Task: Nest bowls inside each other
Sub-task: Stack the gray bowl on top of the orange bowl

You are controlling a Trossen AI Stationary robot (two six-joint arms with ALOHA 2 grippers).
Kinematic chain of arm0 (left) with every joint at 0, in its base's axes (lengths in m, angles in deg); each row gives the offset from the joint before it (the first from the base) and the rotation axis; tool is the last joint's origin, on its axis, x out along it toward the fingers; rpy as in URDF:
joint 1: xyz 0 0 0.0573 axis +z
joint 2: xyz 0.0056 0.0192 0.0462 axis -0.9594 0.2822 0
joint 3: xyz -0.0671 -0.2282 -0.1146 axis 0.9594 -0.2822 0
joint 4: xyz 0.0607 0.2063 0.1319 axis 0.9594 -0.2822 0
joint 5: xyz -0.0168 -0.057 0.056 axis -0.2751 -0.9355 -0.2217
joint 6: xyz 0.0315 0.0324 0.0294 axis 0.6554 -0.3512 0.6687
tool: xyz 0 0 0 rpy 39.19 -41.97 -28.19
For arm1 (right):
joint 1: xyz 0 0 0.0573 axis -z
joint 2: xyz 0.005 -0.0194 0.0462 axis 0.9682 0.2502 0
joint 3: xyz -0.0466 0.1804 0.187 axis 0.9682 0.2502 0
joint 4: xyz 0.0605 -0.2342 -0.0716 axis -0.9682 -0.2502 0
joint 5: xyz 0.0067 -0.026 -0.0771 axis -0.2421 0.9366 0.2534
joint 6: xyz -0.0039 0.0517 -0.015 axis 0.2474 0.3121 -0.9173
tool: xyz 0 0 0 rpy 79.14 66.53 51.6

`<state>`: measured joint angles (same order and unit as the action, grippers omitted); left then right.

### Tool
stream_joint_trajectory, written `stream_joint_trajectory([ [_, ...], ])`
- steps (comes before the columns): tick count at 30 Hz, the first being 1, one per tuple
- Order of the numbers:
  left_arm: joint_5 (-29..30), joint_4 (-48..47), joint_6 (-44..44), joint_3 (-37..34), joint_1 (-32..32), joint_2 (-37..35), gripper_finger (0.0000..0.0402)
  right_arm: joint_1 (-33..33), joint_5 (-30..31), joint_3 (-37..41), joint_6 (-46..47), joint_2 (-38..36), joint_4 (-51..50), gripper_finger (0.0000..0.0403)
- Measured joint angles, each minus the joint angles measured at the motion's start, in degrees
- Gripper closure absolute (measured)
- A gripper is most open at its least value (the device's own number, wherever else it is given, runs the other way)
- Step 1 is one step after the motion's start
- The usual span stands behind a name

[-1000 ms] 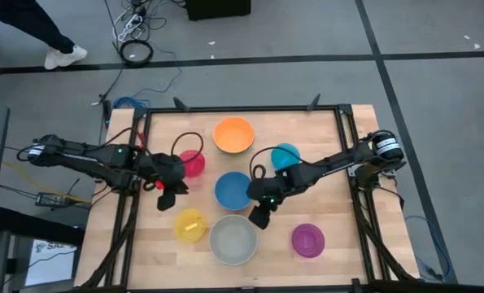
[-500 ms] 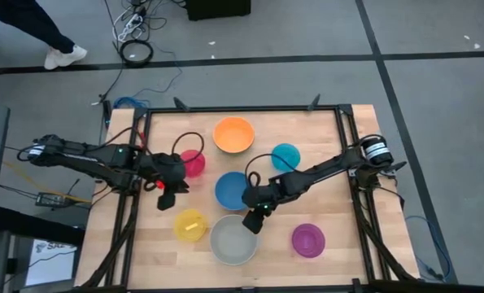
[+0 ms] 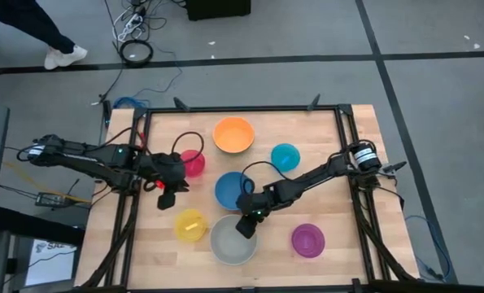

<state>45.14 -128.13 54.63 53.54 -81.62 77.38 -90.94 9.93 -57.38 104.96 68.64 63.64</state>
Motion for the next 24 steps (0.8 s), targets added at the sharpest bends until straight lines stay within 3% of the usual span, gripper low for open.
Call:
stream_joint_trajectory([
  [4, 0.1, 0.0, 0.6, 0.0, 0.0, 0.0, 0.0326, -0.8, 0.5, 0.0, -2.9, -1.6, -0.4, 0.039],
  [10, 0.0, 3.8, 1.5, -0.1, 0.0, 0.0, 0.0326, -2.2, 2.5, 0.0, -2.0, -7.6, -1.0, 0.04],
  [15, -0.1, 15.2, 4.5, 0.0, 0.0, 0.0, 0.0326, -1.2, 11.5, -2.4, -4.5, -15.2, -8.3, 0.0401],
  [20, 2.4, 28.2, 9.3, 2.7, 0.1, -0.1, 0.0326, 6.4, 24.1, -6.4, -12.6, -19.3, -17.5, 0.0402],
  [24, 9.2, 30.9, 13.8, 6.6, 0.1, 0.0, 0.0326, 15.5, 27.3, -7.8, -19.9, -19.4, -17.9, 0.0402],
])
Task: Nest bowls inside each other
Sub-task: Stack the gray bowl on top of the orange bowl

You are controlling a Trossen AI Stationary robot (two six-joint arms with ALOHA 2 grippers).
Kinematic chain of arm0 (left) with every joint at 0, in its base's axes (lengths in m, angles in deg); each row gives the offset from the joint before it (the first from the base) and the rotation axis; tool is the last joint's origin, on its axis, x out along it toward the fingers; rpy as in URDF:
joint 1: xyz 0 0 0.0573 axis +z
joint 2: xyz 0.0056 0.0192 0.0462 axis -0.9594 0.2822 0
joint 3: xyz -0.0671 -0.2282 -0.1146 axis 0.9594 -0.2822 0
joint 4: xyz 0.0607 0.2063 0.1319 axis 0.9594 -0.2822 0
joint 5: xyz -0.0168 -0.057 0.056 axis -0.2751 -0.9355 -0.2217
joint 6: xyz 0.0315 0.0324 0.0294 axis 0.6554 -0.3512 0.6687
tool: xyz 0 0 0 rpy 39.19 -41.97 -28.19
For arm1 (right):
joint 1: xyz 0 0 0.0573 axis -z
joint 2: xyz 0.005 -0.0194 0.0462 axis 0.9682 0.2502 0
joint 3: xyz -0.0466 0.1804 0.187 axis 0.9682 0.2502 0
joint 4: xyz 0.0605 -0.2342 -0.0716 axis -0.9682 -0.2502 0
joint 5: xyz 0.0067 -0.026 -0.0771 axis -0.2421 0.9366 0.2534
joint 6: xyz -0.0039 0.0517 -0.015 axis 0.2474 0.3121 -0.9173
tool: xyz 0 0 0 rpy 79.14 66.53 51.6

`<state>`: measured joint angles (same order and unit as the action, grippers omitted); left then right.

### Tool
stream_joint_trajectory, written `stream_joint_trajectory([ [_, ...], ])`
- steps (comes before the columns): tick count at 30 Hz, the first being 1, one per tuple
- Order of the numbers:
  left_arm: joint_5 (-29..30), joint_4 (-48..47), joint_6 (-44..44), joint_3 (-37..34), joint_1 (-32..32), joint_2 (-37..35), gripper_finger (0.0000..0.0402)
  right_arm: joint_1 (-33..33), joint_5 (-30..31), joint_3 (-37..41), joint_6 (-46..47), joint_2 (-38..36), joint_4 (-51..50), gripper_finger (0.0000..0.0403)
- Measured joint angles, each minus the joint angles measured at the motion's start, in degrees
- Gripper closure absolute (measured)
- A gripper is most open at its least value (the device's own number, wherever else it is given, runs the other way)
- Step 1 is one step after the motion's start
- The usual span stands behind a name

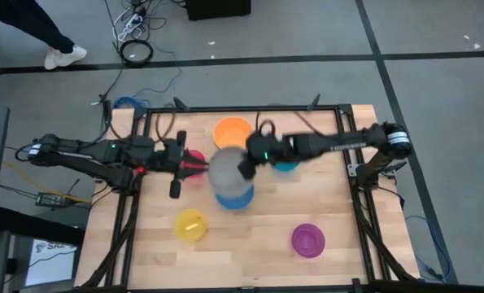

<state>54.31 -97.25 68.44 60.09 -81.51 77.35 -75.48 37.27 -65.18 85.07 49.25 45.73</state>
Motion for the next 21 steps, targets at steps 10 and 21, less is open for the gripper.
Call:
stream_joint_trajectory([
  [10, 12.2, -4.9, 4.0, 4.5, 0.0, -0.5, 0.0326, 21.4, -5.7, -0.2, -10.6, 2.3, -0.1, 0.0403],
  [21, 19.2, -16.7, -0.4, 4.3, 0.0, -0.7, 0.0326, 28.7, -18.2, -0.2, -11.8, 10.4, 9.8, 0.0403],
])
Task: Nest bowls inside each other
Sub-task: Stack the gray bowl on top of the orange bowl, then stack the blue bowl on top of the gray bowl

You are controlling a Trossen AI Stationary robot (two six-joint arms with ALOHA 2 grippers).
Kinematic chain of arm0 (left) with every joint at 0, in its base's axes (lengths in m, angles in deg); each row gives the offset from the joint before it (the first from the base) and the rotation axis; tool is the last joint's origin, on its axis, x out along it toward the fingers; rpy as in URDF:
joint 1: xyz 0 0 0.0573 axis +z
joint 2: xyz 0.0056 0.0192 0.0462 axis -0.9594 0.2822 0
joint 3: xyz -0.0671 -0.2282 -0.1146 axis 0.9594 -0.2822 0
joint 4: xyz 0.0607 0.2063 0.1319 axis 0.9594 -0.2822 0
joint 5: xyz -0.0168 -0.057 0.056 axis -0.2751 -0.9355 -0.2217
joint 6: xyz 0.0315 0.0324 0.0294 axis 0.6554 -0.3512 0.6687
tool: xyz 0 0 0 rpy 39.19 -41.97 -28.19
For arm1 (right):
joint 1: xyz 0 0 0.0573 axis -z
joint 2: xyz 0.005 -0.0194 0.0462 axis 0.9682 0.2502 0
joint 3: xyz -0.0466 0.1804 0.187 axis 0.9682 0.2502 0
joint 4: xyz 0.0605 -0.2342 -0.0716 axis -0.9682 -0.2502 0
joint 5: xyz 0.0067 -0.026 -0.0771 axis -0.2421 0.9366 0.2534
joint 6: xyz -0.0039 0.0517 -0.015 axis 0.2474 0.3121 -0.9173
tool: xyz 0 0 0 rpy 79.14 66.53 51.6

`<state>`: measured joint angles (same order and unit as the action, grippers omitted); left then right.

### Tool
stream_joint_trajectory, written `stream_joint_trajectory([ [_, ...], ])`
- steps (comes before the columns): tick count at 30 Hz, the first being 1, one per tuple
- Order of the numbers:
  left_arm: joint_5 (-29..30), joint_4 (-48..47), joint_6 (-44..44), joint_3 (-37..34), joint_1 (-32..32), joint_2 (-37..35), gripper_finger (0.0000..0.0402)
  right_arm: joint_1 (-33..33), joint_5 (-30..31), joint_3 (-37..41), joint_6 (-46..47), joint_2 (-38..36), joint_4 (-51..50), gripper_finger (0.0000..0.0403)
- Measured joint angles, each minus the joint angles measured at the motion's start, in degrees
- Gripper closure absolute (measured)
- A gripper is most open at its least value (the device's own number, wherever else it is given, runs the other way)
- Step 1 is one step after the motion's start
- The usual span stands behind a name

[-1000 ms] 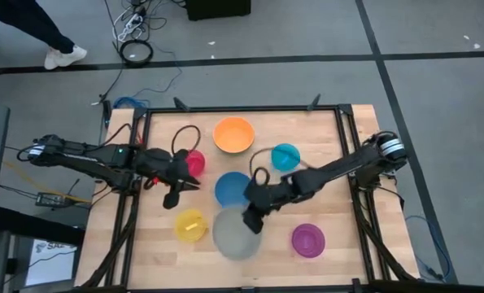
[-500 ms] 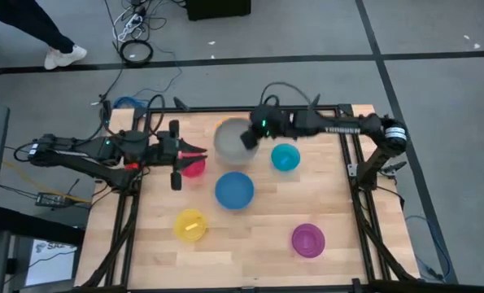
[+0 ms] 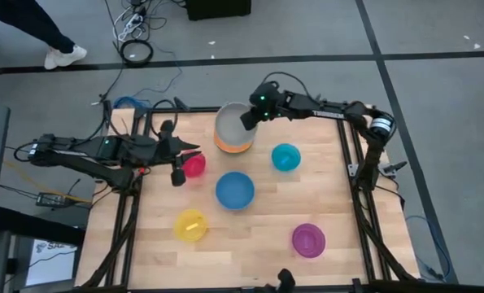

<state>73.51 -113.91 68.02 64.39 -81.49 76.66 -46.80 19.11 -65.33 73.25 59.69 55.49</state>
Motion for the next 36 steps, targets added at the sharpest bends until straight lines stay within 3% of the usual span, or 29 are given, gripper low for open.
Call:
stream_joint_trajectory([
  [7, 3.4, -3.9, -1.7, 0.0, 0.0, 0.0, 0.0326, 0.0, -1.4, -0.3, -0.1, 4.0, 3.3, 0.0387],
  [16, 9.1, -4.6, -1.6, 0.0, 0.0, 0.0, 0.0326, 0.0, -1.7, -0.3, -3.3, 0.9, -6.3, 0.0273],
  [22, 15.3, -4.5, -1.5, 0.0, 0.0, -0.6, 0.0326, -0.9, -0.7, -0.4, -6.0, -4.1, -9.8, 0.0242],
  [29, 15.3, -9.1, -1.7, 0.0, 0.0, -1.5, 0.0326, -9.8, -1.5, -0.4, 0.1, -9.0, -23.2, 0.0244],
  [36, 14.5, -9.7, -1.8, 0.0, 0.0, -1.5, 0.0326, -20.1, -3.8, -0.3, 4.3, -8.4, -24.2, 0.0241],
])
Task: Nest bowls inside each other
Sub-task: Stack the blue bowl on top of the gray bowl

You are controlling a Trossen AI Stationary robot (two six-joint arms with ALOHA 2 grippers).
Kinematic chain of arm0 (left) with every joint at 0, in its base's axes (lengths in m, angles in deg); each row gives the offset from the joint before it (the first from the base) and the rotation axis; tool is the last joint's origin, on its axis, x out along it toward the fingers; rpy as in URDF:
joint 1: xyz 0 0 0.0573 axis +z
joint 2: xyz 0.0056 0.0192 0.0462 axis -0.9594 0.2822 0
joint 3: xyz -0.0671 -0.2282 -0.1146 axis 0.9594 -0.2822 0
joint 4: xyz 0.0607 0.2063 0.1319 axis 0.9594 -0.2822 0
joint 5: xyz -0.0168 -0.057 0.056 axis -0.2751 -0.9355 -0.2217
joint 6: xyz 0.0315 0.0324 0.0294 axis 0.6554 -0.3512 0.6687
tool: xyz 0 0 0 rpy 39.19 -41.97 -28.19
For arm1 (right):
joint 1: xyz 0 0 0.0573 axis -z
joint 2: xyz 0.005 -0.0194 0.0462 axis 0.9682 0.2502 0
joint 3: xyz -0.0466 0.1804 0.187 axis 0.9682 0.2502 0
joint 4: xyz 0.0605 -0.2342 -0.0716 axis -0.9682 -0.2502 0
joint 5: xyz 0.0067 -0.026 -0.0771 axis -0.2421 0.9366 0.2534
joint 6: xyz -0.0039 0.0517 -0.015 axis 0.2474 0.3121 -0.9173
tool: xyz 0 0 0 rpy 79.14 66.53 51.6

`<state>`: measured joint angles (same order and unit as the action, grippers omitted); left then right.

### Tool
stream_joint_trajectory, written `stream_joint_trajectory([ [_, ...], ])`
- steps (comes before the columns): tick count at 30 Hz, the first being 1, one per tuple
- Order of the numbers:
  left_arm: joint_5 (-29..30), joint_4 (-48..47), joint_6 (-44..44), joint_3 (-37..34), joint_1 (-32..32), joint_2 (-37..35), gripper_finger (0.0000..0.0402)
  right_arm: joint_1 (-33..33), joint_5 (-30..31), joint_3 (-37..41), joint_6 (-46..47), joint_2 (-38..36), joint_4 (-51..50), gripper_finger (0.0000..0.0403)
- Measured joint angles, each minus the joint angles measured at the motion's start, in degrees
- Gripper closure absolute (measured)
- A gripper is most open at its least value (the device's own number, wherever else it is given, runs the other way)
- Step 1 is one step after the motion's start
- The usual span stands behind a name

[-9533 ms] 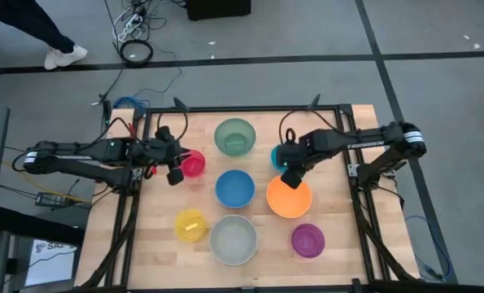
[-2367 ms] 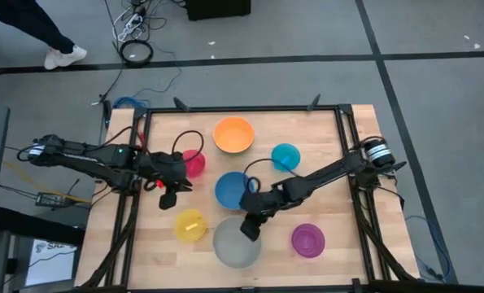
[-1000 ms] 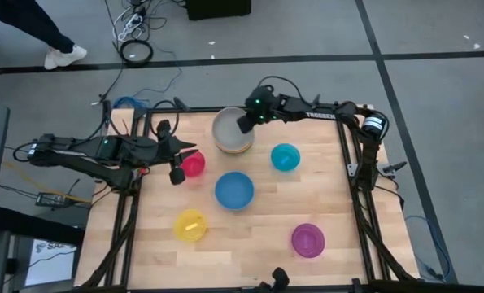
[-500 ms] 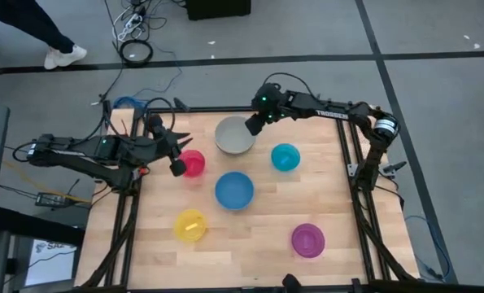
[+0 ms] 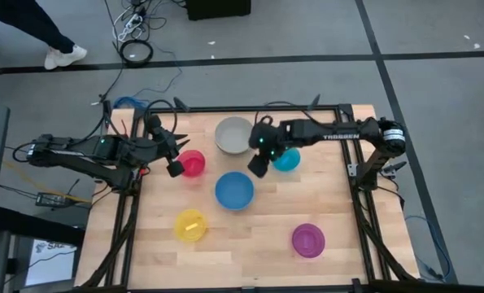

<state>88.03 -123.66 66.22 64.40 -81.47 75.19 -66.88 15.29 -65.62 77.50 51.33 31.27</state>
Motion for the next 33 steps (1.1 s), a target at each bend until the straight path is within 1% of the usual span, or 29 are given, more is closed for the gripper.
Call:
stream_joint_trajectory([
  [8, 0.0, 0.8, -0.6, 0.0, 0.0, 0.0, 0.0326, -0.4, -1.1, 0.0, -2.5, 2.7, -1.6, 0.0241],
  [17, 0.0, 2.5, 0.1, 0.0, 1.6, 0.0, 0.0326, -2.7, -1.6, 0.0, -2.8, 7.9, 1.4, 0.0241],
  [25, 0.0, 2.4, 0.2, -0.5, 1.6, 0.0, 0.0326, -4.0, -3.9, 0.0, -2.3, 10.2, 4.9, 0.0241],
  [27, 0.0, 2.3, 0.2, -0.5, 1.6, 0.1, 0.0326, -4.1, -3.8, 0.0, -2.3, 10.5, 4.2, 0.0241],
  [33, 0.0, 2.9, 0.2, -0.5, 1.6, 0.0, 0.0326, -4.4, -3.5, 0.0, -2.6, 13.7, 6.5, 0.0243],
])
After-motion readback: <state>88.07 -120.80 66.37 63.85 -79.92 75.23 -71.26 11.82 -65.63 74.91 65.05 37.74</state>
